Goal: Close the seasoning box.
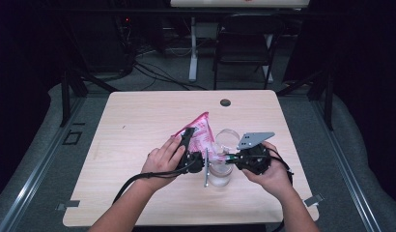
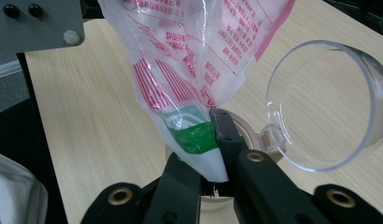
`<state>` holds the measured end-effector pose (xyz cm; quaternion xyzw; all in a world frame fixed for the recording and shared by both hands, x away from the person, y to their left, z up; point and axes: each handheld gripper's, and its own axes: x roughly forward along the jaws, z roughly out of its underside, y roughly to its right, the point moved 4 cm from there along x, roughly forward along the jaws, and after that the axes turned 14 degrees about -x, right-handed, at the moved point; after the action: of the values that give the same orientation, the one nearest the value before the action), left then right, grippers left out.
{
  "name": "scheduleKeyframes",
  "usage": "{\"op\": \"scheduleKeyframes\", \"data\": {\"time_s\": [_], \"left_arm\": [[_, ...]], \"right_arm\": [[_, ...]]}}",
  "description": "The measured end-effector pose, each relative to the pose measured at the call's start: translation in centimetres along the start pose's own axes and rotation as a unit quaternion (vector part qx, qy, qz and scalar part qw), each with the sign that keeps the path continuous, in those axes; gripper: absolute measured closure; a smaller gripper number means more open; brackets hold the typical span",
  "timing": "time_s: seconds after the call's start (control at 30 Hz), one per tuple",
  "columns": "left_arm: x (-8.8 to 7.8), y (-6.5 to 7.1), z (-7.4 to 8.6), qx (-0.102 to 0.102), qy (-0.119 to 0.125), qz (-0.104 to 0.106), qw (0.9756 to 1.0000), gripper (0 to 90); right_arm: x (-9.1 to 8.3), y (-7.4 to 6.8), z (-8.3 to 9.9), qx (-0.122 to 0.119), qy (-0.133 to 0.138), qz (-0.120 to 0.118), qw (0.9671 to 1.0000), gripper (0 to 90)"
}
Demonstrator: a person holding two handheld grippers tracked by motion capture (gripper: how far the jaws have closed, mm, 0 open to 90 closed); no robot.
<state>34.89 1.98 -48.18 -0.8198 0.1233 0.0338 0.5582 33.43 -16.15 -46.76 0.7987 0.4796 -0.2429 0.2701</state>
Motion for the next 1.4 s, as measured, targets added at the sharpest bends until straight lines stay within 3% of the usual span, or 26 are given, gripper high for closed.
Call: {"op": "scheduleKeyframes", "data": {"time_s": [1.4], "left_arm": [[-0.22, -0.1, -0.37, 0.006, 0.007, -0.004, 1.0, 63.6]], "right_arm": [[-0.44, 0.38, 0.27, 0.001, -0.001, 0.005, 1.0, 90.0]]}}
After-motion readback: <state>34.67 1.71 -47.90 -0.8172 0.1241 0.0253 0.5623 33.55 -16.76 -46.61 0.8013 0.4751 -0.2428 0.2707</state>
